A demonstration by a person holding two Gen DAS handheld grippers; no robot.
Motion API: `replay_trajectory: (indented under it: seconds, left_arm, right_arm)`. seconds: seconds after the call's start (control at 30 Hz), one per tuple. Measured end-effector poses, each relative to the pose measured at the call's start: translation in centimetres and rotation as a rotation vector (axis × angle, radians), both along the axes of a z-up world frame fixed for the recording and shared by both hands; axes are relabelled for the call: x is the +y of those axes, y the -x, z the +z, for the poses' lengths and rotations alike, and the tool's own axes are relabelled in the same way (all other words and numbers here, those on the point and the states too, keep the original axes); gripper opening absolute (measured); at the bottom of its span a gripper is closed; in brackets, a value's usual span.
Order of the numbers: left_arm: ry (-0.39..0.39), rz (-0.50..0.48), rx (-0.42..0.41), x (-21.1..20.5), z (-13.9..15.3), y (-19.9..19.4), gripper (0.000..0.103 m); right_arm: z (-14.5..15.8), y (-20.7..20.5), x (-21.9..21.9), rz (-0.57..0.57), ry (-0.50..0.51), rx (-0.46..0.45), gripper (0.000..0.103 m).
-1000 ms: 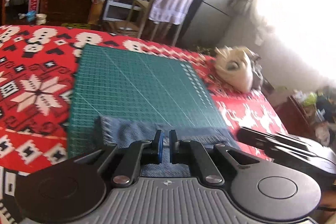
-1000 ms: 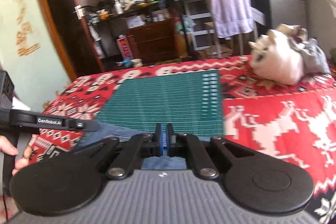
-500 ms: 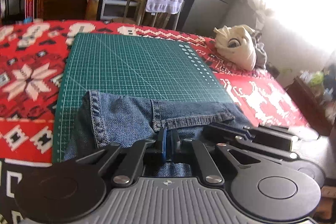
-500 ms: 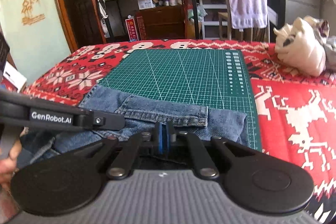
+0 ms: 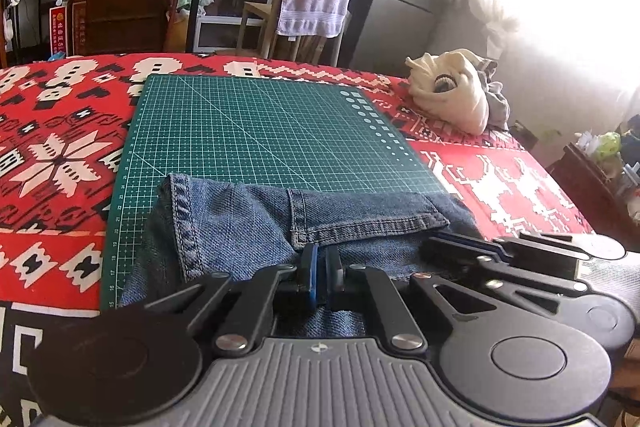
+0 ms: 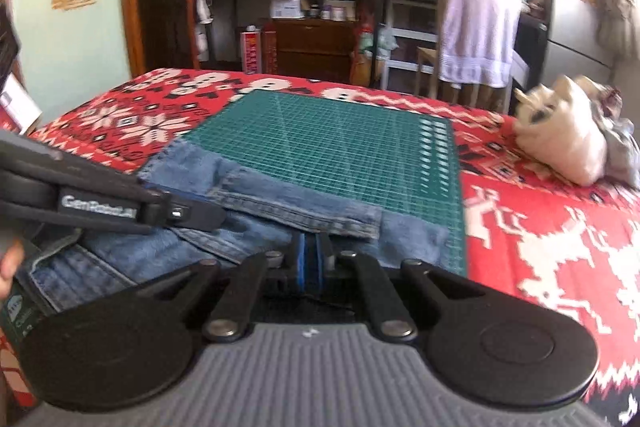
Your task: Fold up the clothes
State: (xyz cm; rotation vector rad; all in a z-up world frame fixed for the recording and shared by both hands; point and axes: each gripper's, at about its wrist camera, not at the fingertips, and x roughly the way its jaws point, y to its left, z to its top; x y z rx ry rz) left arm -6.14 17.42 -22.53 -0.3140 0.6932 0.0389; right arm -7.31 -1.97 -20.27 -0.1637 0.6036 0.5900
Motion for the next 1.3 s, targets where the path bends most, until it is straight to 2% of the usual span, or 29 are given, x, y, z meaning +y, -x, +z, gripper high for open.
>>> replay_trajectory:
  seconds: [0.1,0.63,0.93,1.3]
  left_arm:
    - [0.015,0.004,-0.004,0.1,-0.1,0.1,0.006]
    - [0.017,0.009,0.002,0.1,0.0,0.0,0.006]
    - [0.023,0.013,0.008,0.2,0.0,0.0,0.006]
    - [0.014,-0.003,0.021,0.2,0.2,-0.2,0.006]
  right_arm:
    - [0.0,-0.4,-1.4,-0.048,-0.031,0.034,0.0]
    - [-0.5,-0.9,-5.2,-0.21,-0.183,0.148,0.0]
    - [-0.9,-1.8,-7.2,-0.314,-0.357,0.291,0.0]
    - [-1.3,-1.3,-7.9,-0.36,-0.41,0.333,0.0]
